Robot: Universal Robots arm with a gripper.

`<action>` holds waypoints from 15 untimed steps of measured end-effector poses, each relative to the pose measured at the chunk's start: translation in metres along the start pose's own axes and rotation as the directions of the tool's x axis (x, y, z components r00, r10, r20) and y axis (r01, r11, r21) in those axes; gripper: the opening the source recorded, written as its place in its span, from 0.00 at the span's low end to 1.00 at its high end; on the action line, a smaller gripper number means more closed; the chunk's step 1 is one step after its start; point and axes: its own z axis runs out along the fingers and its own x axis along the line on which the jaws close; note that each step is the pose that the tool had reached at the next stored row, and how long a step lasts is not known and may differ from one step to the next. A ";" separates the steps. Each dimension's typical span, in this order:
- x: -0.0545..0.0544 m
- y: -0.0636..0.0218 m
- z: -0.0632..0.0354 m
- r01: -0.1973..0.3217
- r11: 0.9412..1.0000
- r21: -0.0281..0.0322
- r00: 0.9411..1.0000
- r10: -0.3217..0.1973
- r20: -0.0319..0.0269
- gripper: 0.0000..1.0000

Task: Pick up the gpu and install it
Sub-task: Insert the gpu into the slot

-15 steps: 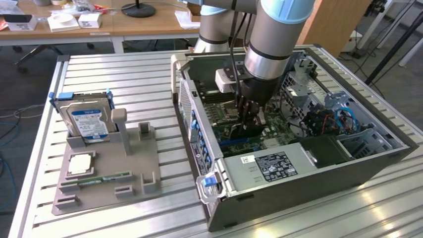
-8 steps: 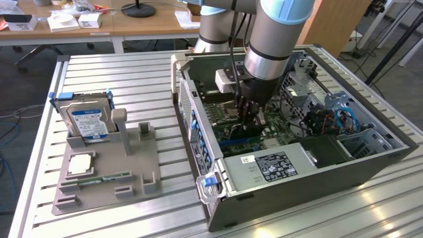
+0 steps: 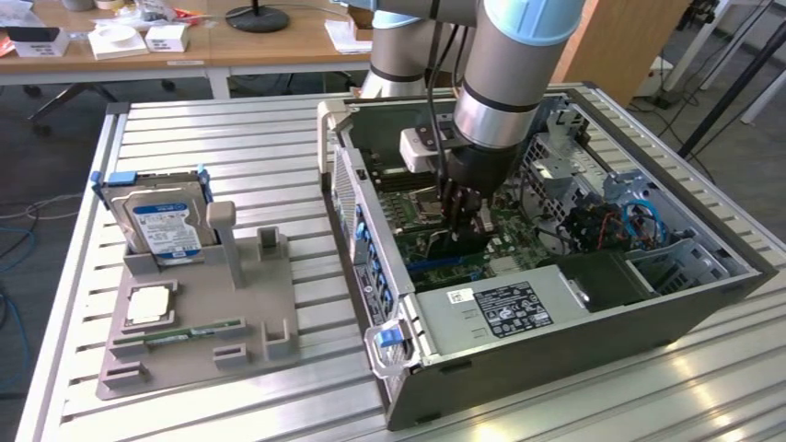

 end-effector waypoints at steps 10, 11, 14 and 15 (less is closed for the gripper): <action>0.000 0.0001 -0.0019 -0.006 1.000 0.000 1.000 0.006 -0.007 0.26; 0.000 0.0000 -0.0018 -0.007 1.000 0.000 1.000 0.007 -0.010 0.26; 0.000 0.0000 -0.0019 -0.013 1.000 0.000 1.000 0.013 -0.012 0.26; 0.000 0.0001 -0.0018 -0.014 1.000 0.000 1.000 0.014 -0.012 0.26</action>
